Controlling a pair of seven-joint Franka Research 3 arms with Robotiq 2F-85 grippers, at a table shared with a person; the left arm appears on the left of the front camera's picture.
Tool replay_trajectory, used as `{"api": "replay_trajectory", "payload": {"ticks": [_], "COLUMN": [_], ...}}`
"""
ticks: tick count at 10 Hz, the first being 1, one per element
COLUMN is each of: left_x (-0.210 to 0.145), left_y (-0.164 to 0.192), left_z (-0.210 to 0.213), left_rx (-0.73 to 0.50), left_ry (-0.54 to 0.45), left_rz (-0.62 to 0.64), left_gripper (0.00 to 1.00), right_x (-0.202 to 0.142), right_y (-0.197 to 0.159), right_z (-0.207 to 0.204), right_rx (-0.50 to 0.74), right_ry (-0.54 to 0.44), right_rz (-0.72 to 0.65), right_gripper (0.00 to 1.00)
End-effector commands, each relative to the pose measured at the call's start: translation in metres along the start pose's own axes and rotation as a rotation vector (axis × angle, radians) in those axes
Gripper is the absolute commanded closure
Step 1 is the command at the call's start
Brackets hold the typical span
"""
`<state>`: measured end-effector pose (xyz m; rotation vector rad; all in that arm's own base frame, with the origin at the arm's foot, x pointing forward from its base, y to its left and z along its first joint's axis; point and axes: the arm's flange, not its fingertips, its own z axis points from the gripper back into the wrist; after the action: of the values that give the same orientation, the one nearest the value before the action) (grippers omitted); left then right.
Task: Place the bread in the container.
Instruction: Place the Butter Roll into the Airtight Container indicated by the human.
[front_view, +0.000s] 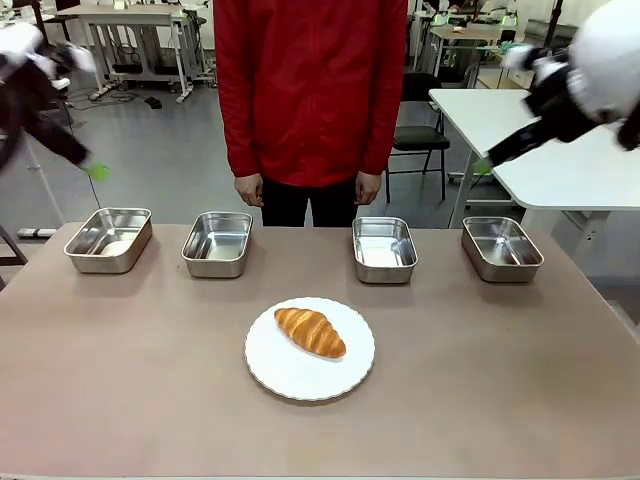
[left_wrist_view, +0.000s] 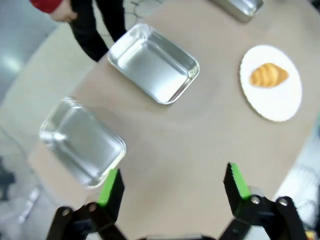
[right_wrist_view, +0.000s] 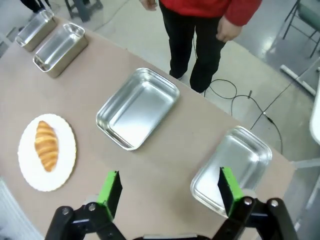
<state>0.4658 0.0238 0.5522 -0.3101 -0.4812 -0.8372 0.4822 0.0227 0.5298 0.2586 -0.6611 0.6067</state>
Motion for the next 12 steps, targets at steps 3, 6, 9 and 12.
{"api": "replay_trajectory", "payload": {"ticks": [3,6,9,12], "left_x": [-0.022,-0.022,-0.025,-0.045], "left_y": [0.025,0.025,0.034,0.037], "left_z": [0.026,0.026,0.034,0.070], "left_rx": [-0.043,-0.043,-0.052,-0.041], "left_ry": [-0.038,-0.038,-0.055,-0.188], "left_rz": [-0.049,-0.049,-0.048,-0.035], "left_gripper": [0.00,0.00,0.00,0.00], "right_x": [-0.018,-0.018,-0.017,-0.022], "right_y": [-0.026,-0.026,-0.041,-0.068], "right_z": [0.019,0.019,0.032,0.058], "right_rx": [0.019,0.019,0.037,0.049], "right_ry": [-0.024,-0.024,-0.060,-0.165], "right_rz": [-0.006,-0.006,0.023,0.008], "right_gripper": [0.00,0.00,0.00,0.00]}}
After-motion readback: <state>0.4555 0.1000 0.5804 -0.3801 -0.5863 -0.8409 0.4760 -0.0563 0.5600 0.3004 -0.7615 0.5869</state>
